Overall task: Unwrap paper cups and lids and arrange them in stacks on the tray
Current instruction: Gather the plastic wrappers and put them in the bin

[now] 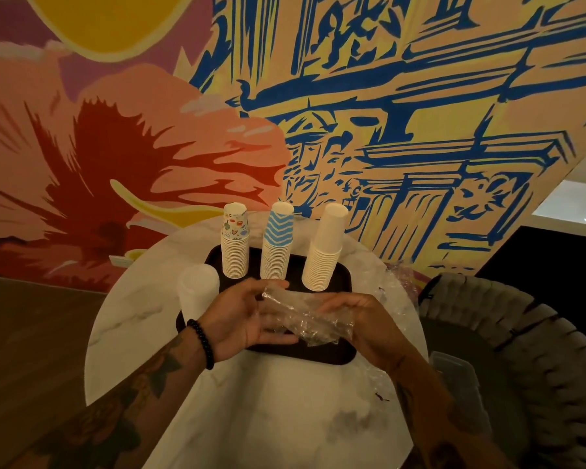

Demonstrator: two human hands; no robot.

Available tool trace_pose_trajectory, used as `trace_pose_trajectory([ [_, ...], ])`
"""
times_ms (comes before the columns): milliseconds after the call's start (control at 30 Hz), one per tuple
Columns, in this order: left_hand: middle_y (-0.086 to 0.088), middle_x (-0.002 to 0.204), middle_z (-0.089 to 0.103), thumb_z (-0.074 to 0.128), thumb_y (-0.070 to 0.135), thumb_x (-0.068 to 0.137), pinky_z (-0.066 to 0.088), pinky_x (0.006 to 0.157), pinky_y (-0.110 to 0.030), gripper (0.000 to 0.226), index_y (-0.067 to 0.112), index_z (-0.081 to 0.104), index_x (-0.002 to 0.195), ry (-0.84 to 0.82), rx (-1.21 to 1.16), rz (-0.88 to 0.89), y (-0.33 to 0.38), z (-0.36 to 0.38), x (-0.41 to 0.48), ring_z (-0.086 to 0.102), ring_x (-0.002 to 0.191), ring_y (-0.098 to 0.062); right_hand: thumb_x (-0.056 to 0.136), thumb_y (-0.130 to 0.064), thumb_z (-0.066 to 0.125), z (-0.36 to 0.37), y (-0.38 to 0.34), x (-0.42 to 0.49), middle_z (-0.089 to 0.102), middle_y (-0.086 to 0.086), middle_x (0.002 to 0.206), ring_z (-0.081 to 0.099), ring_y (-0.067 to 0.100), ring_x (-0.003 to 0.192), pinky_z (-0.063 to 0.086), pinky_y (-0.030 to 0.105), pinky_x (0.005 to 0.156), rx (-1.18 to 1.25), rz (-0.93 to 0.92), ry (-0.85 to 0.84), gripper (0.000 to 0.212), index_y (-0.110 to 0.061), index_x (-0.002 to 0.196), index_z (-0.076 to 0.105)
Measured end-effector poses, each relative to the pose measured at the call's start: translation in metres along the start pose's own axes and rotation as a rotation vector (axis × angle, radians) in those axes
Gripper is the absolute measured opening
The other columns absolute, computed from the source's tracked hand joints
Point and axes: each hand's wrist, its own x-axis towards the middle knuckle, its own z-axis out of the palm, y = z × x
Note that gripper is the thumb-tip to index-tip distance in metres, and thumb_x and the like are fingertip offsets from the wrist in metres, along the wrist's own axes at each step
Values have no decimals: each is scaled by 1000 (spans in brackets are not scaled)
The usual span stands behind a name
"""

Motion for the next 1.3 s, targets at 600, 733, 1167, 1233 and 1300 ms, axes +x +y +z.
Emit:
trace_pose_trajectory([
  [600,-12,106,74,67,-13,83,61,73,-43,73,33,49,137,87,325,266,-12,4,5,73,90,-31,101,-32,50,-3,19,-13,76,0,104,71,22,103,59,44,87,44,179,34,39,-3,101,76],
  [733,-4,101,76,67,2,90,61,75,-43,55,32,49,133,87,287,278,-14,13,12,73,96,-28,80,-12,78,2,20,-22,73,8,112,72,24,98,61,41,75,-5,109,41,33,-5,109,66],
  [1167,-8,117,68,57,18,99,60,72,-41,20,24,66,116,268,155,278,-17,22,22,70,98,-25,78,2,80,12,35,-24,70,0,121,67,22,113,60,41,87,-82,-92,99,43,-17,115,70],
  [1233,-8,119,67,56,16,100,59,66,-38,21,23,66,117,283,115,269,-17,20,21,70,97,-25,78,4,79,13,37,-23,71,-1,119,68,24,113,59,43,89,-52,-86,78,43,-16,115,71],
  [1300,-9,119,67,53,14,100,59,59,-35,23,21,65,119,283,61,253,-16,18,21,71,92,-24,78,7,78,13,37,-21,71,-2,117,68,24,111,60,41,87,-27,-74,77,43,-15,115,71],
])
